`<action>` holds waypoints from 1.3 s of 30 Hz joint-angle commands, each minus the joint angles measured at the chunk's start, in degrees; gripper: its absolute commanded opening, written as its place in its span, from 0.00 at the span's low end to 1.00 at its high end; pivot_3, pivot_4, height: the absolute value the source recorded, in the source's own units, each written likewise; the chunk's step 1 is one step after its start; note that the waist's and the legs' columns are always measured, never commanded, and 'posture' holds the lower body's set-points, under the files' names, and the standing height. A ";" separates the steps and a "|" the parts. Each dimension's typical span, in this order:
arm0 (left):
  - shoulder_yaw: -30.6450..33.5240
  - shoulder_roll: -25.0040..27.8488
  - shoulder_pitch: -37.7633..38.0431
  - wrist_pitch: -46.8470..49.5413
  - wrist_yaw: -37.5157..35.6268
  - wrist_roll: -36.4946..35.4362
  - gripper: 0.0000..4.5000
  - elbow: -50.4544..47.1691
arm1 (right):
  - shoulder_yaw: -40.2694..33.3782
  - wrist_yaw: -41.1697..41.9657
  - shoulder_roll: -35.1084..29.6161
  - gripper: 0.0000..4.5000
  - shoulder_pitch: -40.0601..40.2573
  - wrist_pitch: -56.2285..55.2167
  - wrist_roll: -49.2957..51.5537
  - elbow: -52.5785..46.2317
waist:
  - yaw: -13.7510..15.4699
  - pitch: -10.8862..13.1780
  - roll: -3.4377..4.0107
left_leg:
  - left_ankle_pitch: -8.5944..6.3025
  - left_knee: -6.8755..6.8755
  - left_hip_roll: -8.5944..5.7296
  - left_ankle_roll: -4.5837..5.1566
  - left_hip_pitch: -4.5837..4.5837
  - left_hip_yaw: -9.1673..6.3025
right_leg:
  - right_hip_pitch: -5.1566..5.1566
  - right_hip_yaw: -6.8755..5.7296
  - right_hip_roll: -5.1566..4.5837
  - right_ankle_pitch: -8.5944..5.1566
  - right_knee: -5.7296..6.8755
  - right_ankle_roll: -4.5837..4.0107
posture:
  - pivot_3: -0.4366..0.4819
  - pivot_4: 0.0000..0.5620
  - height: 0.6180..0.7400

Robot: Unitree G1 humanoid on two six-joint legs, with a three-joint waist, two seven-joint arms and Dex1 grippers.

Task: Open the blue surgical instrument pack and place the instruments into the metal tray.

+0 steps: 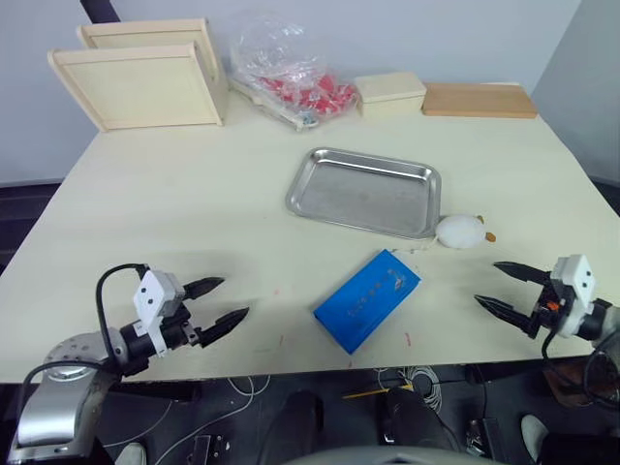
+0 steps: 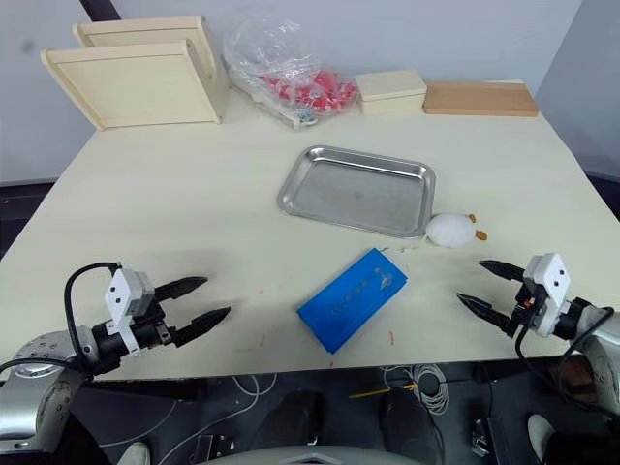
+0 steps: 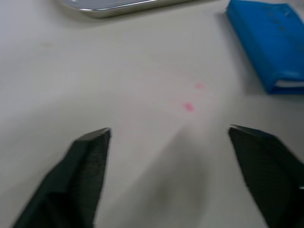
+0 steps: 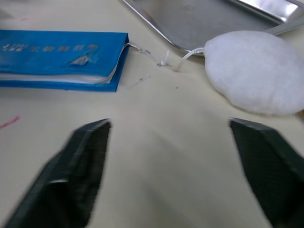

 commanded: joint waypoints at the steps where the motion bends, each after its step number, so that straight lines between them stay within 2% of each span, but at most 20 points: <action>1: -1.03 0.21 1.08 2.84 -0.46 -2.40 0.48 -4.44 | 2.31 -2.49 -1.98 0.47 -2.06 3.98 -2.54 -2.63 | 0.00 0.00 0.00 | 0.00 0.00 0.00 0.00 0.00 0.00 | 0.00 0.00 0.01 0.00 0.00 0.00 | 0.48 0.27 1.00; 2: -1.64 0.42 1.22 3.66 -0.99 -2.88 0.42 -5.04 | 3.23 -3.02 -2.26 0.40 -2.85 5.17 -3.09 -2.74 | 0.02 0.00 0.00 | 0.00 0.00 0.00 0.00 0.00 0.02 | 0.00 0.01 0.00 0.00 0.00 -0.01 | 0.48 0.27 1.00; 3: -2.33 0.64 1.26 4.64 -1.51 -3.45 0.29 -5.62 | 4.28 -3.40 -2.32 0.26 -3.96 6.13 -3.56 -2.77 | 0.08 0.00 0.00 | 0.00 0.01 -0.01 0.00 -0.01 0.01 | 0.00 0.00 0.00 0.00 0.00 -0.01 | 0.48 0.27 1.00; 4: -3.34 1.00 1.20 5.93 -2.23 -4.10 0.19 -6.21 | 5.69 -3.65 -2.07 0.15 -5.54 6.95 -4.08 -2.62 | 0.06 0.00 0.00 | 0.00 0.02 -0.02 0.00 -0.01 0.00 | 0.00 -0.01 0.00 -0.01 0.00 -0.01 | 0.48 0.27 1.00; 6: -5.12 1.32 0.88 7.81 -3.52 -5.24 0.02 -7.18 | 8.13 -3.80 -1.62 0.00 -8.21 8.06 -5.25 -1.93 | 0.01 0.01 0.01 | 0.00 0.02 -0.02 0.00 0.00 0.00 | 0.00 -0.01 0.02 -0.01 0.00 -0.01 | 0.48 0.27 1.00; 12: -10.93 0.47 -1.91 9.94 -4.84 -5.28 0.01 -8.49 | 13.61 -3.87 0.53 0.00 -14.51 9.03 -7.75 0.88 | 0.05 0.00 0.00 | 0.00 0.03 -0.08 0.00 -0.02 -0.02 | 0.00 -0.02 0.05 0.02 0.00 0.02 | 0.48 0.27 1.00; 20: -19.95 -1.31 -7.43 8.08 -7.67 -1.51 0.01 -4.07 | 18.40 -3.80 4.29 0.00 -21.22 7.02 -11.39 6.64 | 0.01 0.00 0.00 | 0.00 0.04 -0.14 0.00 -0.03 -0.03 | 0.00 -0.03 0.06 0.11 0.00 0.14 | 0.48 0.27 1.00; 24: -23.29 -3.79 -10.56 7.17 -6.65 0.99 0.01 -0.85 | 19.87 -3.10 5.61 0.00 -23.13 6.59 -12.14 8.01 | 0.07 0.00 0.00 | 0.00 0.04 -0.13 0.00 -0.05 -0.03 | -0.01 -0.03 0.05 0.12 0.00 0.14 | 0.48 0.27 1.00; 30: -24.91 -5.48 -13.04 4.72 -7.26 3.08 0.01 3.49 | 21.29 -3.00 7.27 0.00 -24.75 6.86 -13.09 8.23 | 0.03 -0.01 0.03 | 0.00 0.06 -0.13 0.00 -0.01 -0.04 | 0.00 -0.02 0.06 0.12 0.03 0.15 | 0.48 0.27 1.00; 39: -22.98 -7.97 -14.92 2.30 -5.63 3.61 0.01 6.97 | 21.79 -0.68 7.28 0.00 -23.71 9.12 -11.75 5.69 | 0.12 -0.04 0.08 | 0.00 0.13 -0.13 0.01 -0.01 -0.05 | 0.01 -0.02 0.04 0.14 0.08 0.18 | 0.48 0.27 1.00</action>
